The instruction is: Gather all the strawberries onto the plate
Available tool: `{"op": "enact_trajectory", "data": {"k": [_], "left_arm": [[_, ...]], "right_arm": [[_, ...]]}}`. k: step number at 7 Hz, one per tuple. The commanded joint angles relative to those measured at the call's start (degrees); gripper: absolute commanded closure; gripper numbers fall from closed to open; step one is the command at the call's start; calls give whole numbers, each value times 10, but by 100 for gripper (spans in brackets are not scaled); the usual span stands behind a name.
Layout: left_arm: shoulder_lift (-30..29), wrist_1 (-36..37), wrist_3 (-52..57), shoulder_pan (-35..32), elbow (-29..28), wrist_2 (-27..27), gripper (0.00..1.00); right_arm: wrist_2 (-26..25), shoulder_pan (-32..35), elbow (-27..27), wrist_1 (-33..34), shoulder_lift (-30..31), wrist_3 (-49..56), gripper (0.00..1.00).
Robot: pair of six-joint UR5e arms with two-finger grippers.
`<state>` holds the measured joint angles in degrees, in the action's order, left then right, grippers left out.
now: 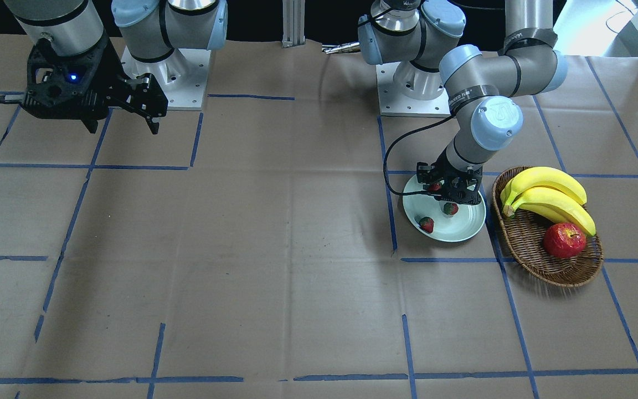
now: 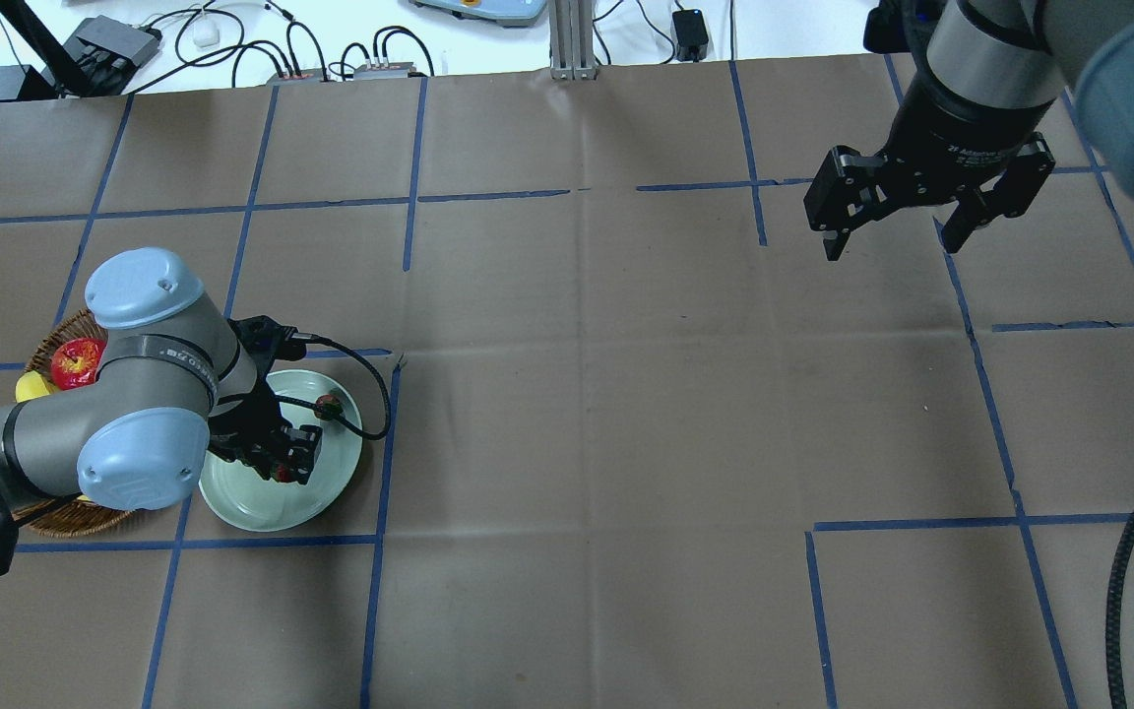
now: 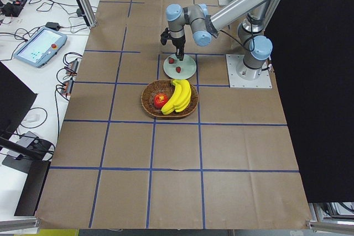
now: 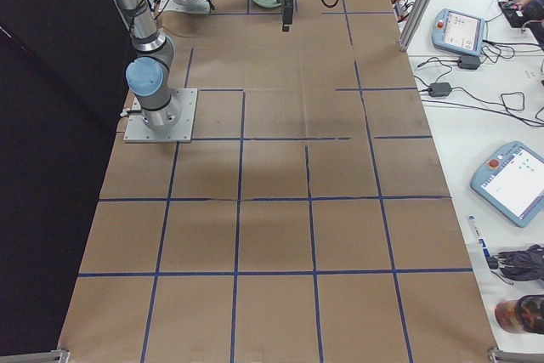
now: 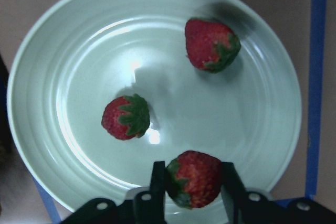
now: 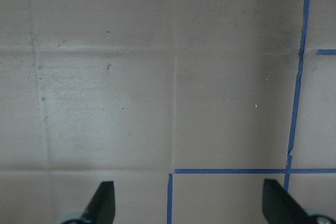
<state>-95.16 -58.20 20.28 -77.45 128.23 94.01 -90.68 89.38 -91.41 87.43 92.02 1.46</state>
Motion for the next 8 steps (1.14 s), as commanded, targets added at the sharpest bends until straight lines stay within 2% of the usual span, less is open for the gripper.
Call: {"op": "enact_trajectory", "data": {"k": [1,3,4,6,8], "left_arm": [[1,0,1,1,0,0,14],[25,-13,-2,-1,-27,6,4],[45,-80,-5,-8,-70,6,3],[90,-268,-50,-29,-194,3,4],[96,-343,-150,-136,-283,4,1]], "right_arm": [[1,0,0,-1,0,0,0],[1,0,0,0,0,0,0],[1,0,-1,-1,0,0,0],[0,0,-1,-1,1,-1,0],[-1,0,-2,-3,1,-1,0]]}}
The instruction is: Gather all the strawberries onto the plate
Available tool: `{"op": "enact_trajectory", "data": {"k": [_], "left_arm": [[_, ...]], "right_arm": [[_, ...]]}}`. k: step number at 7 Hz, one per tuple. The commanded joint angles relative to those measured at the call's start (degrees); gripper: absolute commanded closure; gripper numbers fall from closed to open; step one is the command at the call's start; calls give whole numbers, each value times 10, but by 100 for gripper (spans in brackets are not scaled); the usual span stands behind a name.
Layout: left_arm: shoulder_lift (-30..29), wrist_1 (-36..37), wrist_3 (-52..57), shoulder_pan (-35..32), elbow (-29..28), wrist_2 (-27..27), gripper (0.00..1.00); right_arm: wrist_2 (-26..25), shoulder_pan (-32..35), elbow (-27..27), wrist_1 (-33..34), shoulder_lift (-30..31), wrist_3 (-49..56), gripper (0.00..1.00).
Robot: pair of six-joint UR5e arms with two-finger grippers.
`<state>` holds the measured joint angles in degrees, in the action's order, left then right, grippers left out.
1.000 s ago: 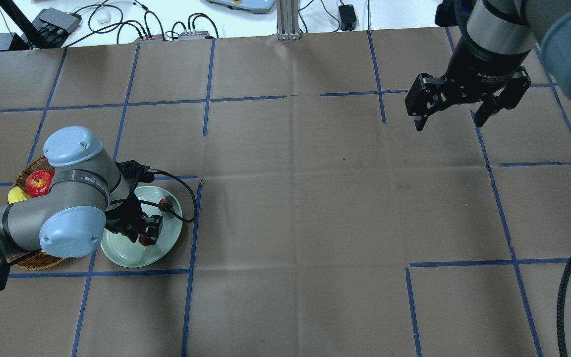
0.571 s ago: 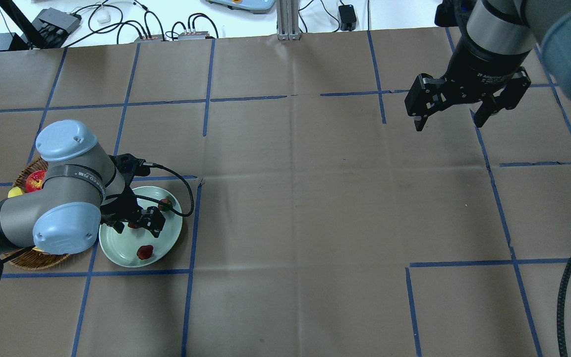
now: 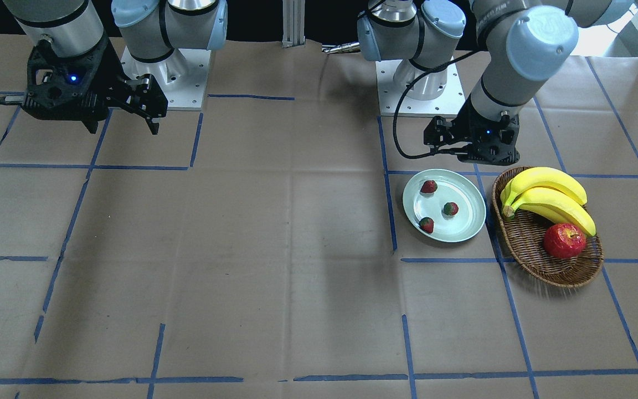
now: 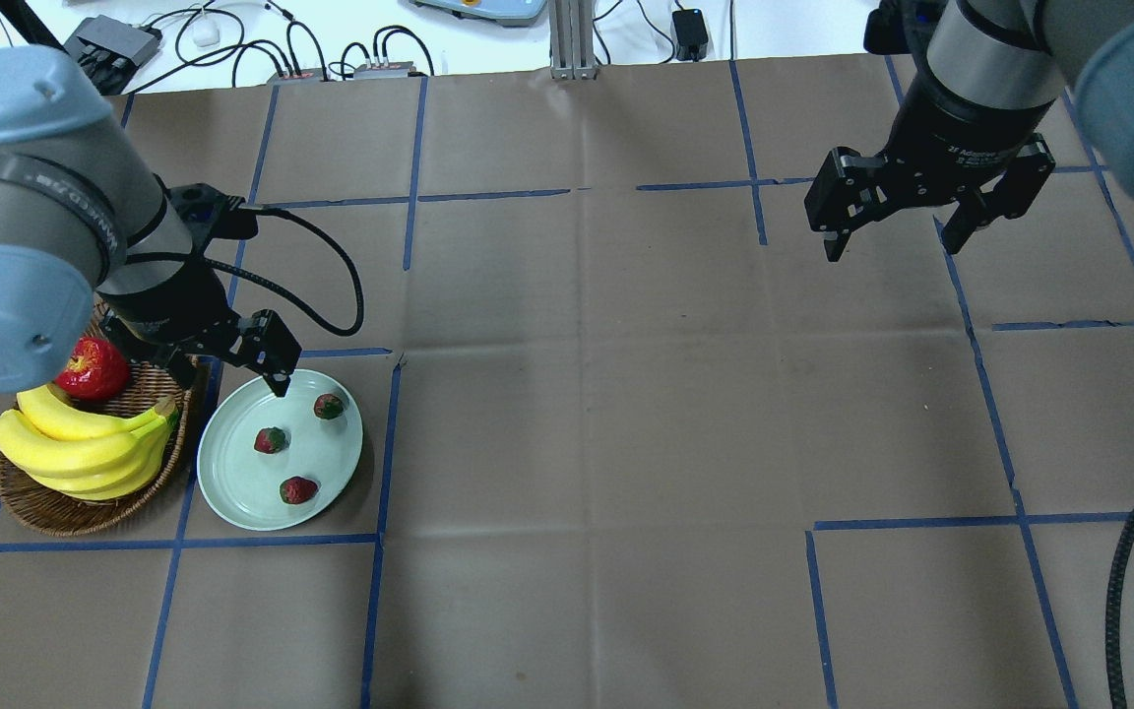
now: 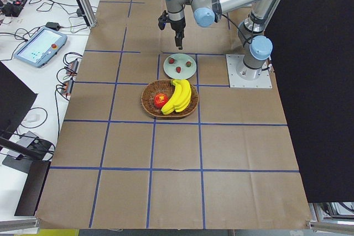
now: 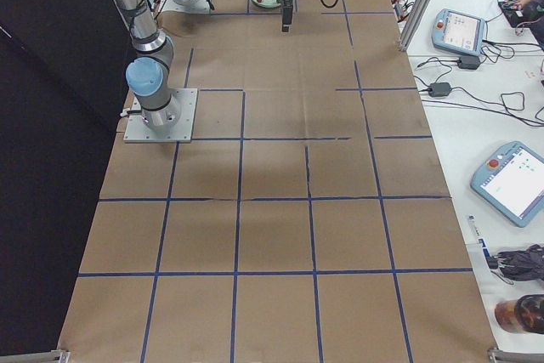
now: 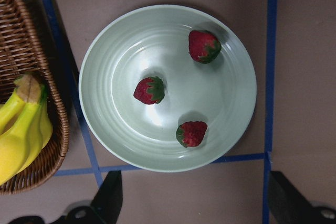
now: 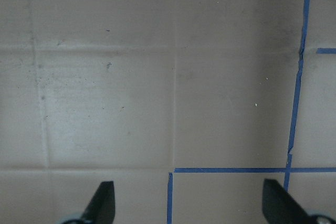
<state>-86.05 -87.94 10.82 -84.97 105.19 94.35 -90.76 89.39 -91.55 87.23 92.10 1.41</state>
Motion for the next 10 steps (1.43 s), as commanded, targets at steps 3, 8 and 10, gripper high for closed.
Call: {"op": "enact_trajectory", "data": {"k": [3,8,10], "left_arm": [[17,-55,-55,-118,-69,0,1],[17,22,-32,-109,-55,0,1],[20,19,-71,-96,-56,-1,1]], "right_arm": [[-1,0,0,-2,0,0,0],[-1,0,1,-2,0,1,0],[-1,0,1,-2,0,0,0]]}}
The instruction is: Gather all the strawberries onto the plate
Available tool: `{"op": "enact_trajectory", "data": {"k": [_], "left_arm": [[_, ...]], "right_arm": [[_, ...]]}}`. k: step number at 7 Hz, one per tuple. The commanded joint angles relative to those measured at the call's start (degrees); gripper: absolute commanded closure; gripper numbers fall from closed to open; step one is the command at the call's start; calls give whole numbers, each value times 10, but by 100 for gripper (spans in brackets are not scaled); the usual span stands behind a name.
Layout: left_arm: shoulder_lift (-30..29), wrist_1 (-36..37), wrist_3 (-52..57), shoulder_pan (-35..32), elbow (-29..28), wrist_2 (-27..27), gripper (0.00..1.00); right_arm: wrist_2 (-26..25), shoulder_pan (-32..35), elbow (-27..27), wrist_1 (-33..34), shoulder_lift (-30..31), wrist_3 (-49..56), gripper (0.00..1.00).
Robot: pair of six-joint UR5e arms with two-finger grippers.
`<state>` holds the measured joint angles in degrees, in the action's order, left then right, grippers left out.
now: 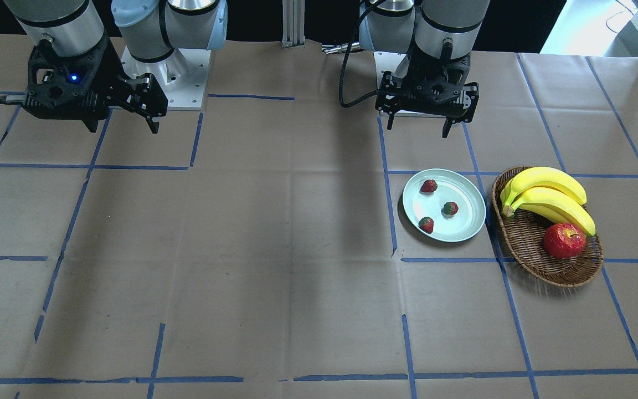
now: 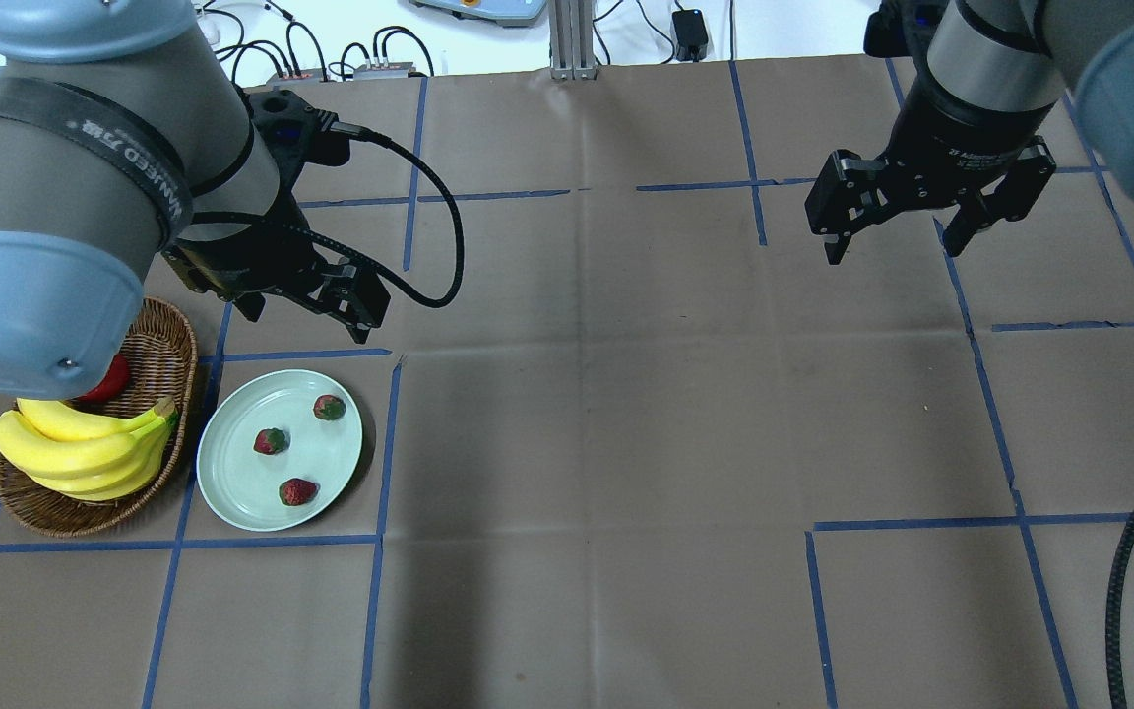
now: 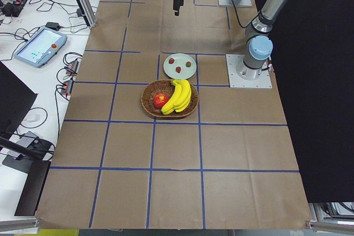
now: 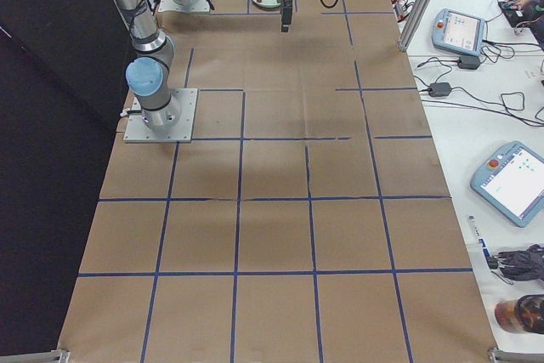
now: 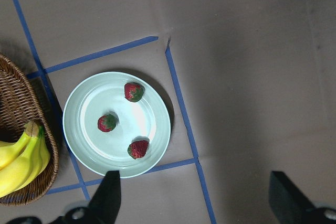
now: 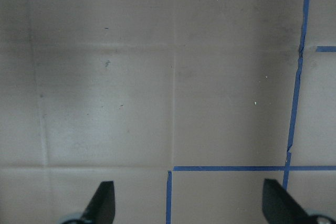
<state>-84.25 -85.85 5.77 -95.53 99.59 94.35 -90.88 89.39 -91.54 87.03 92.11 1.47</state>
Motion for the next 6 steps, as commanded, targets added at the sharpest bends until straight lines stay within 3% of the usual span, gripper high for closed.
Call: {"op": "enact_trajectory", "data": {"k": [1,6], "left_arm": [[4,-5,-23,18,0,-2,1],[8,-9,-46,18,1,-5,1]], "right_arm": [[0,0,0,1,0,0,0],[0,0,0,-1,0,-1,0]]}}
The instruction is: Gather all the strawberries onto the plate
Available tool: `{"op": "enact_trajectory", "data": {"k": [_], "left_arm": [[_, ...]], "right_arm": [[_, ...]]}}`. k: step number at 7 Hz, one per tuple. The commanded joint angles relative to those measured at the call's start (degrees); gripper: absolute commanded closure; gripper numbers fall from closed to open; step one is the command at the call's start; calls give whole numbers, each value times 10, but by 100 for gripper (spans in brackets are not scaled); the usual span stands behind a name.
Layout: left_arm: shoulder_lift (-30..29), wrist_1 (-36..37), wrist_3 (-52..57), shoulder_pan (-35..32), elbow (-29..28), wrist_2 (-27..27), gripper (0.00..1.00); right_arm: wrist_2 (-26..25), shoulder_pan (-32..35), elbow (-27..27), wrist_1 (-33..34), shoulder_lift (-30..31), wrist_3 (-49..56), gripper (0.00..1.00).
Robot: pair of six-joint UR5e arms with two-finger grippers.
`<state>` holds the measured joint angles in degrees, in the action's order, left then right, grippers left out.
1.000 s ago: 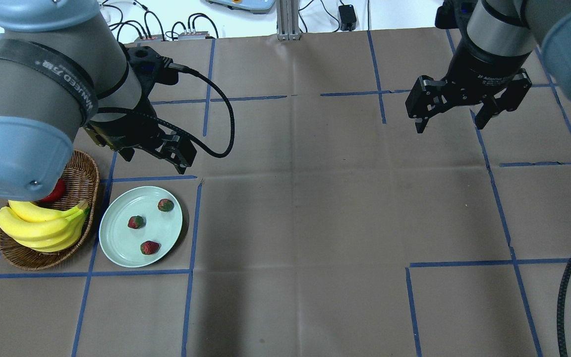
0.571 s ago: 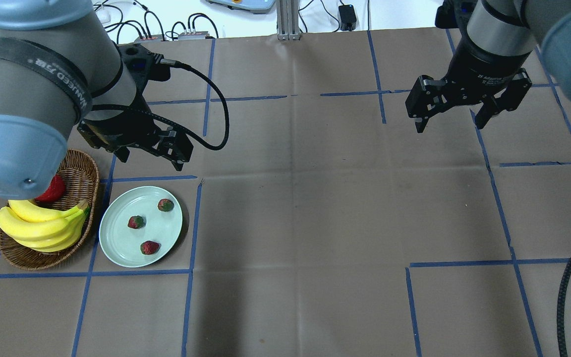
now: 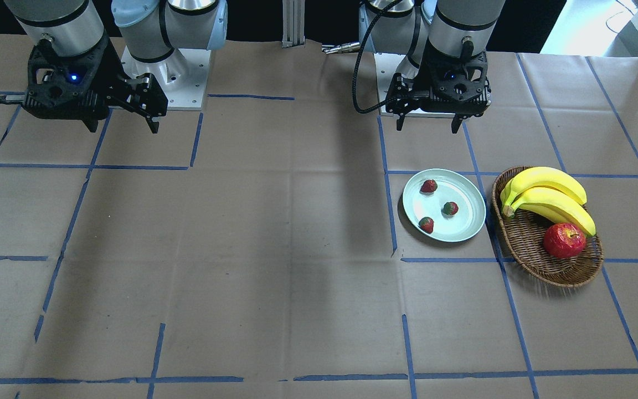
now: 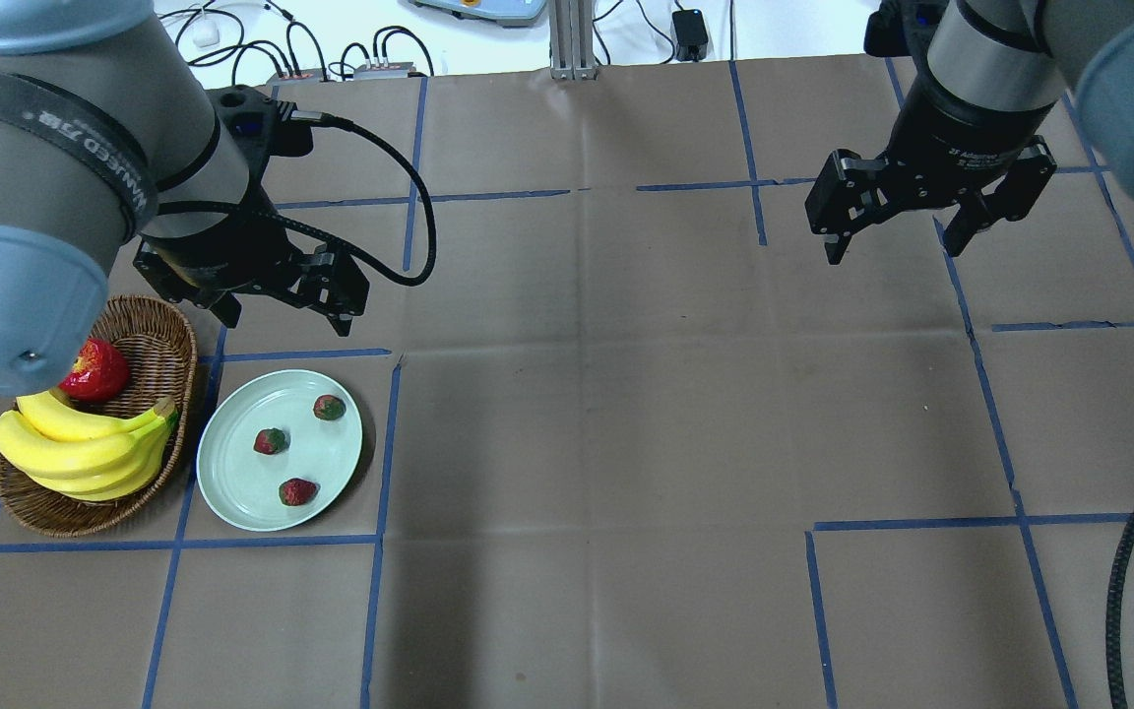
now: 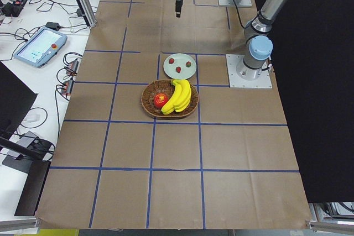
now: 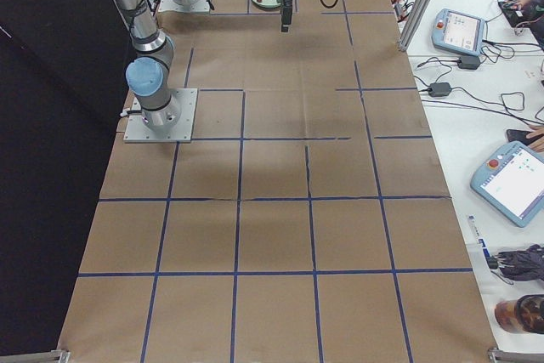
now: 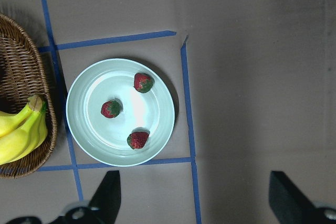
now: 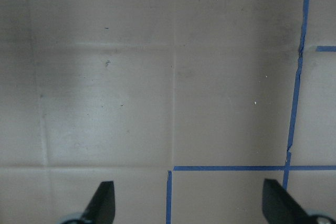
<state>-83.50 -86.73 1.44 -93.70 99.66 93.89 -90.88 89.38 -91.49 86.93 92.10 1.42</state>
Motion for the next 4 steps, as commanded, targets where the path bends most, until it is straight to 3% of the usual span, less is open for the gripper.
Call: {"op": "enact_trajectory", "data": {"k": [1,4], "left_arm": [[0,0,-2,0,0,0,1],[-1,0,-2,0,0,2,1]], "right_arm": [[1,0,1,2,0,1,0],[-4,-1,1,1,-1,2,0]]}}
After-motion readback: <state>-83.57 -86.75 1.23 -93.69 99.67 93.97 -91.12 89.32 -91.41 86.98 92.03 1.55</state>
